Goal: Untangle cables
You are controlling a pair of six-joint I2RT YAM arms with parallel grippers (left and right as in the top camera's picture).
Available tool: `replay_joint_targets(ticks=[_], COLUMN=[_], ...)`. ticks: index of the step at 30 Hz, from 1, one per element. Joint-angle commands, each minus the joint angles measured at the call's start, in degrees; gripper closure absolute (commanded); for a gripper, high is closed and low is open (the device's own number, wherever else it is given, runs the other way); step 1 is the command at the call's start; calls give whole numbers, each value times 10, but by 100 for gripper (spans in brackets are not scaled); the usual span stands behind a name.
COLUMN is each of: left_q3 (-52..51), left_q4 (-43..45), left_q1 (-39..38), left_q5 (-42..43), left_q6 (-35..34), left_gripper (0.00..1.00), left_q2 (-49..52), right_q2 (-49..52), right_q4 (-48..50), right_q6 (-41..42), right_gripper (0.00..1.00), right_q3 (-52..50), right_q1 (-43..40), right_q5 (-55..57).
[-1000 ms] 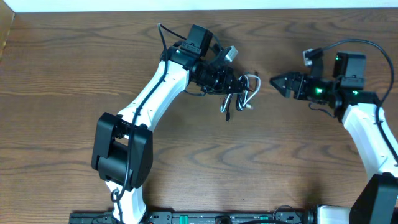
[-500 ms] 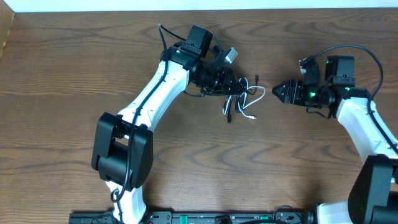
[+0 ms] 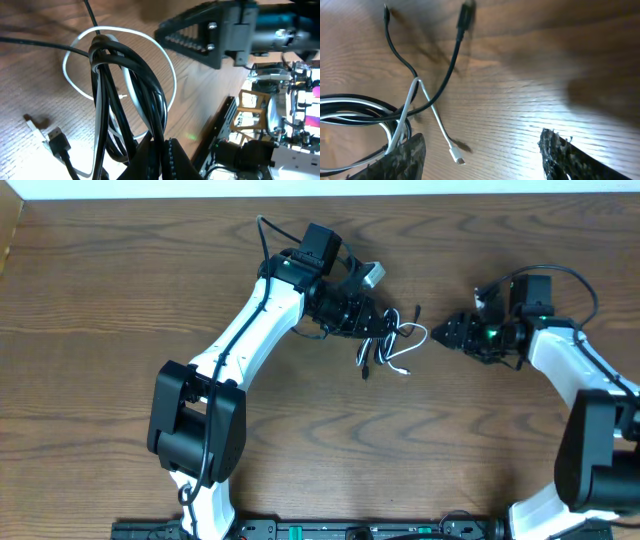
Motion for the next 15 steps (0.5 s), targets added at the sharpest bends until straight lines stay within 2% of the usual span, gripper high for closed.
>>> replay_joint_targets(ticks=[1, 6, 10, 15], left_q3=[-1, -1, -1, -1], left_q4=[11, 31, 33, 49], left_q1=[14, 49, 73, 93], left_q5=[45, 149, 214, 302], left_q6=[-15, -65, -83, -82], left_gripper=[93, 93, 92, 93], left_q2=[-11, -11, -11, -11], right_q2=[23, 36, 36, 36], right_q4=[11, 39, 57, 78], right_q6=[-4, -129, -134, -103], right_gripper=[28, 26, 21, 22], right_q3=[-1, -1, -1, -1], right_q1=[12, 21, 23, 19], right_q5=[-31, -91, -97, -119])
